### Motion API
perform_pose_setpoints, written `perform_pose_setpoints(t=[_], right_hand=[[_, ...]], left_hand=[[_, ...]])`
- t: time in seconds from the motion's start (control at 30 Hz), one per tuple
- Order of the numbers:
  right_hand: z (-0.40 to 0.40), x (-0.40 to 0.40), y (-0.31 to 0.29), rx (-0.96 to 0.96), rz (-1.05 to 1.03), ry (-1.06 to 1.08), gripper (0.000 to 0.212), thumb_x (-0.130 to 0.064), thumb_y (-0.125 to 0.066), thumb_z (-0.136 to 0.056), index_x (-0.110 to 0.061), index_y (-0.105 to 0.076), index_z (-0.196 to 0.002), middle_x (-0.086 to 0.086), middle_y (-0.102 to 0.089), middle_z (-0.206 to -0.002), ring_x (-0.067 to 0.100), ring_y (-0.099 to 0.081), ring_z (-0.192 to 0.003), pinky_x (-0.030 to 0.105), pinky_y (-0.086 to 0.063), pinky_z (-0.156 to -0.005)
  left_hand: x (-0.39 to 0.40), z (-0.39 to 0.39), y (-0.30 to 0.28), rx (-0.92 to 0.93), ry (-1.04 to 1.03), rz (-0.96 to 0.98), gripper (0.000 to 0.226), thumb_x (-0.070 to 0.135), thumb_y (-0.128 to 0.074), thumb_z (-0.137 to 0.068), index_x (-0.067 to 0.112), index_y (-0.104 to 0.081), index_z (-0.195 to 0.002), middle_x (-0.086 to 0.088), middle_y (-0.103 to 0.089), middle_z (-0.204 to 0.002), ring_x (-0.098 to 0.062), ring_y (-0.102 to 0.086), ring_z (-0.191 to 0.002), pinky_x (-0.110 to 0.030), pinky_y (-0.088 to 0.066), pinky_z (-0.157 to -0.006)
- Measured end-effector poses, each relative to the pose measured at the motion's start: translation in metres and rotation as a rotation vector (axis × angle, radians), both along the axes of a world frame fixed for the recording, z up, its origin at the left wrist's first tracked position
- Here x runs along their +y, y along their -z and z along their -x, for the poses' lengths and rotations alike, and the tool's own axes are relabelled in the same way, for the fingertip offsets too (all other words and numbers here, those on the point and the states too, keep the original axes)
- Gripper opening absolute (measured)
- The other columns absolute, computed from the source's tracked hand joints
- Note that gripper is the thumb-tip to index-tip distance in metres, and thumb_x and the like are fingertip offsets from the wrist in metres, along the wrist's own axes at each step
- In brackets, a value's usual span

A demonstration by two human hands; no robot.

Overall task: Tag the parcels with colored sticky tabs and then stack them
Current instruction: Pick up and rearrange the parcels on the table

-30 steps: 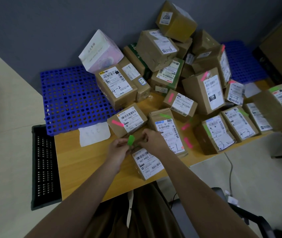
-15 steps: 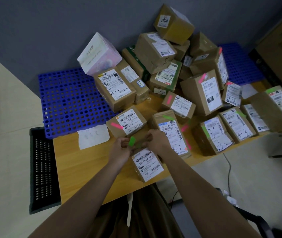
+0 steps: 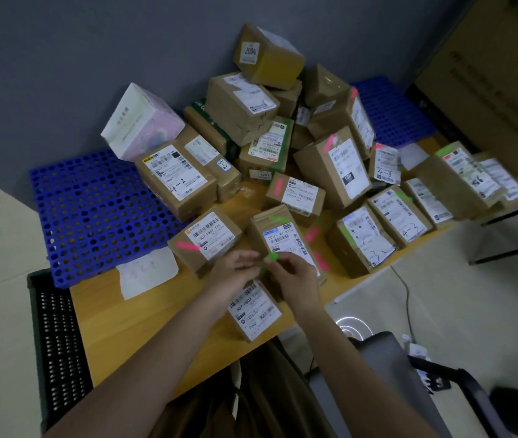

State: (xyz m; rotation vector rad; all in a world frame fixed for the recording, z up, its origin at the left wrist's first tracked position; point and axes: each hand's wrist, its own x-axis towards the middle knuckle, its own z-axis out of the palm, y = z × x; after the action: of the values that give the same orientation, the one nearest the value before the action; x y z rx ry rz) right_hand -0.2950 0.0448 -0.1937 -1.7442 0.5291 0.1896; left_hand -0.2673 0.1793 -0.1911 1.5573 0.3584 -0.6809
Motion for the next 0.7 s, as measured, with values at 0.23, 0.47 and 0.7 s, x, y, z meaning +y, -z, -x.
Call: perform_pose_setpoints(t=[0.23,0.47,0.7], right_hand=[[-0.017,-0.102,0.003,-0.042,0.348,0.268,0.011,-0.012,-0.07,-0.085,-0.012,-0.073,-0.095,0.003,-0.071,-0.084,0.018,-0.065,-0.08,0.024,-0.048,-0.068],[-0.036,-0.138,0.058,0.244,0.738,-0.258,0.017,-0.008,-0.059,-0.09,-0.005,-0.068,-0.104,0.011,-0.067,-0.099,0.03,-0.06,-0.093,0.029,-0.041,-0.069],[-0.055,-0.134,0.072,0.303,0.623,-0.388,0.014,-0.011,-0.052,-0.095,-0.004,-0.064,-0.093,0.014,-0.066,-0.092,0.022,-0.054,-0.079,0.027,-0.036,-0.068]], left_hand=[[-0.038,-0.017,0.001,-0.063,0.12,-0.076,0.023,0.016,-0.065,-0.087,0.035,-0.063,-0.1,0.017,-0.063,-0.11,-0.009,-0.059,-0.108,-0.039,-0.048,-0.099],[-0.053,-0.02,0.007,-0.154,0.121,-0.266,0.019,0.014,-0.057,-0.093,0.025,-0.062,-0.107,0.009,-0.062,-0.112,-0.011,-0.058,-0.106,-0.033,-0.05,-0.092],[-0.045,-0.018,0.02,-0.256,0.076,-0.407,0.018,0.009,-0.05,-0.096,0.021,-0.061,-0.104,0.01,-0.058,-0.101,-0.005,-0.054,-0.095,-0.012,-0.041,-0.071]])
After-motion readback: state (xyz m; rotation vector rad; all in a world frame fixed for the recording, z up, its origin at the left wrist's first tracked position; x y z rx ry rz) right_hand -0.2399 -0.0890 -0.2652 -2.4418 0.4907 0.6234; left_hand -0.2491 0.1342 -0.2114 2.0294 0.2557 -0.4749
